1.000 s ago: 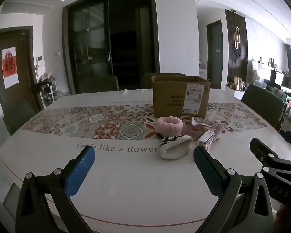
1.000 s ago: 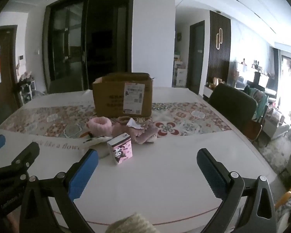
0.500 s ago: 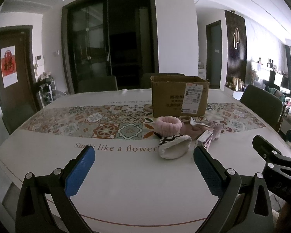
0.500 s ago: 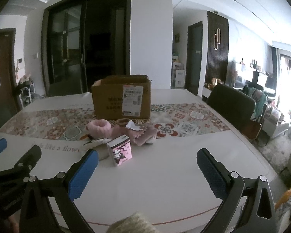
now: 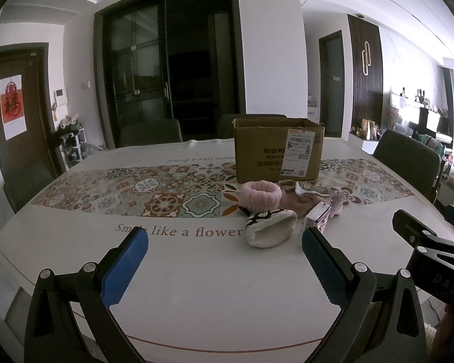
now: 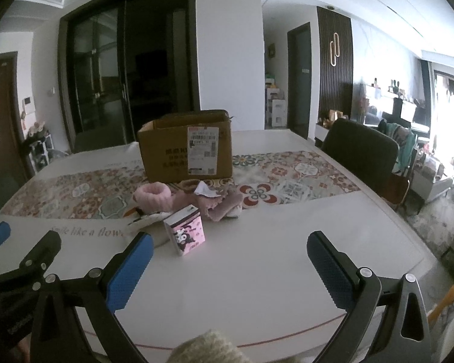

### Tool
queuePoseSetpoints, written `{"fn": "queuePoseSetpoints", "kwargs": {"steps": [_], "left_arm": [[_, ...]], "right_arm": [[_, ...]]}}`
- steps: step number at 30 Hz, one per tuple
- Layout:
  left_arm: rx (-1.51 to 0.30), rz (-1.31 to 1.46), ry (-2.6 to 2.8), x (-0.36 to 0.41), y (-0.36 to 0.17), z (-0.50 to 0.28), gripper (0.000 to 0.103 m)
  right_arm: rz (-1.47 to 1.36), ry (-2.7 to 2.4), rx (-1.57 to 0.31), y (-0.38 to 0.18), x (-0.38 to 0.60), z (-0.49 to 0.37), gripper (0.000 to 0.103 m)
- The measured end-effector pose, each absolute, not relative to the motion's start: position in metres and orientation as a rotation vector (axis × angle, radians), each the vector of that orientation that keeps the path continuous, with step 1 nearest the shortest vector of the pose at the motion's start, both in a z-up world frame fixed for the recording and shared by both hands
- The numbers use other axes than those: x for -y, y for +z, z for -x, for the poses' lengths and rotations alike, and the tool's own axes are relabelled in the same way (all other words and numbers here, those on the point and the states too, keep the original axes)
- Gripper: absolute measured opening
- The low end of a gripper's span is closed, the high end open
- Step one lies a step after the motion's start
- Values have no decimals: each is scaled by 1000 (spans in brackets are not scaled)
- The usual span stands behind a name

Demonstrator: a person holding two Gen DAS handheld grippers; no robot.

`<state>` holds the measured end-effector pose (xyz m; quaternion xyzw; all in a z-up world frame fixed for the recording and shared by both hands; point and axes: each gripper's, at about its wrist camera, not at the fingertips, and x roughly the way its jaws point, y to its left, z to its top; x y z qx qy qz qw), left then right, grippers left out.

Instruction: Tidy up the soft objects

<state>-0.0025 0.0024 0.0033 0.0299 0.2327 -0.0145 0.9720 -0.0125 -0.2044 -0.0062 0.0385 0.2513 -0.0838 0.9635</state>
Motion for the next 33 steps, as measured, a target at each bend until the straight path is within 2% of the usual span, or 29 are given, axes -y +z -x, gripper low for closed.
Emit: {"fn": "queuePoseSetpoints", "kwargs": {"steps": [33], "left_arm": [[-465, -61, -28, -2, 3, 3, 103]], "right_arm": [[-91, -170, -536, -11, 207, 9, 103]]}}
